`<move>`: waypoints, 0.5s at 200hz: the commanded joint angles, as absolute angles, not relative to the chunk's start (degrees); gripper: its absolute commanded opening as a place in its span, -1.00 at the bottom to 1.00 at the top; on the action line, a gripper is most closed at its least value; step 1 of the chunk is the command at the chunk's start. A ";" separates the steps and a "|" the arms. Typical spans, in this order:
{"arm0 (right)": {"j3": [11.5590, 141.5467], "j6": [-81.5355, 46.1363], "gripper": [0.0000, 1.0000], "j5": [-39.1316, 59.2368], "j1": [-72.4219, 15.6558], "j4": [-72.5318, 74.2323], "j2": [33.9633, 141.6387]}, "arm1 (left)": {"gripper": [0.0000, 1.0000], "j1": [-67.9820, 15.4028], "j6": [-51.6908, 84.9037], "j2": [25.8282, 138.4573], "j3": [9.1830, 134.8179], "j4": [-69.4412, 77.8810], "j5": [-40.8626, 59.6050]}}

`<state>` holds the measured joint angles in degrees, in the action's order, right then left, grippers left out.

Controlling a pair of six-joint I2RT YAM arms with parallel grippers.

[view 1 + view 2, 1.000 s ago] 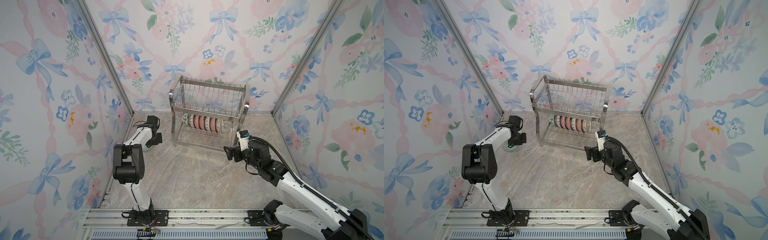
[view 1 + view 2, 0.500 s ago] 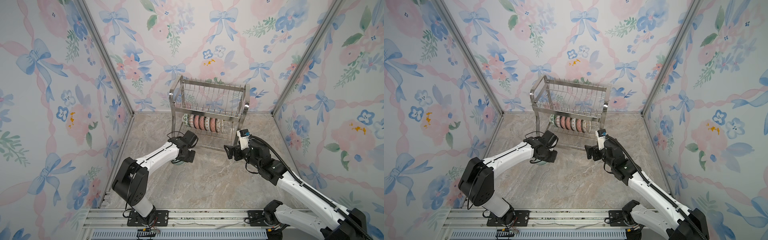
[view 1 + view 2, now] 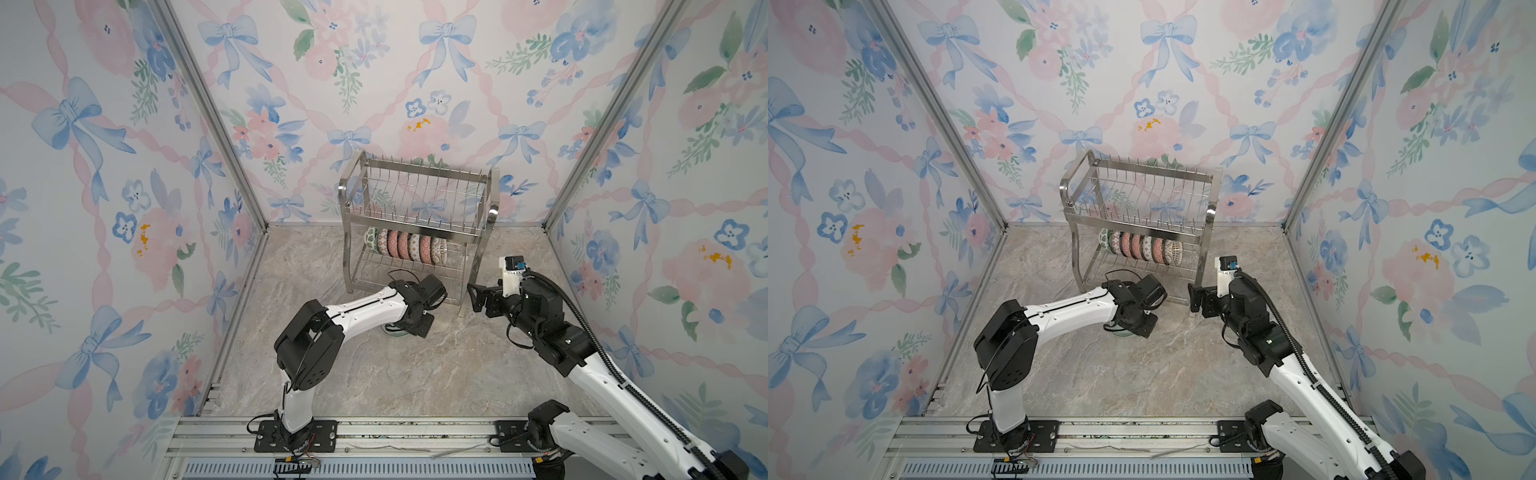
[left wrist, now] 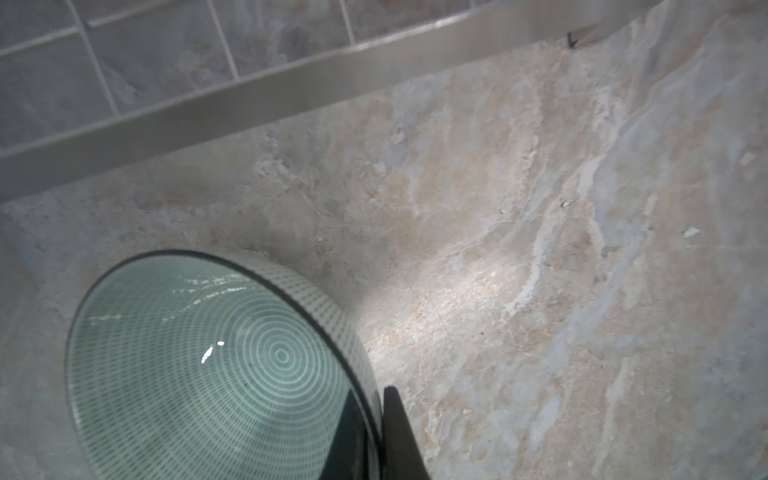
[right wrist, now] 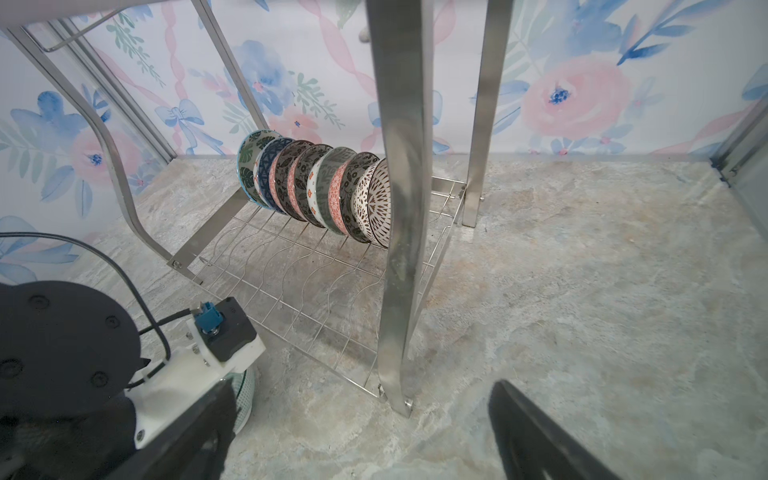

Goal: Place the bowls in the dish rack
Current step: 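Drag the green bowl toward the rack front with the left gripper while the right approaches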

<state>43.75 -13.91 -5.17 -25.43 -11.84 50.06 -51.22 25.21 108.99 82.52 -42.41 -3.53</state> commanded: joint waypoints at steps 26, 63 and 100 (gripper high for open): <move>43.51 -14.86 0.93 -5.21 -23.67 -15.53 47.96 | -0.39 -52.51 26.02 110.92 85.77 -42.66 -2.66; 44.17 -15.01 0.93 -4.48 -23.34 -15.98 48.64 | -0.05 -52.43 25.75 108.45 86.30 -42.63 -3.54; 46.00 -14.88 0.93 -3.97 -24.13 -17.51 50.53 | 0.55 -48.43 25.33 98.96 84.96 -42.63 -4.62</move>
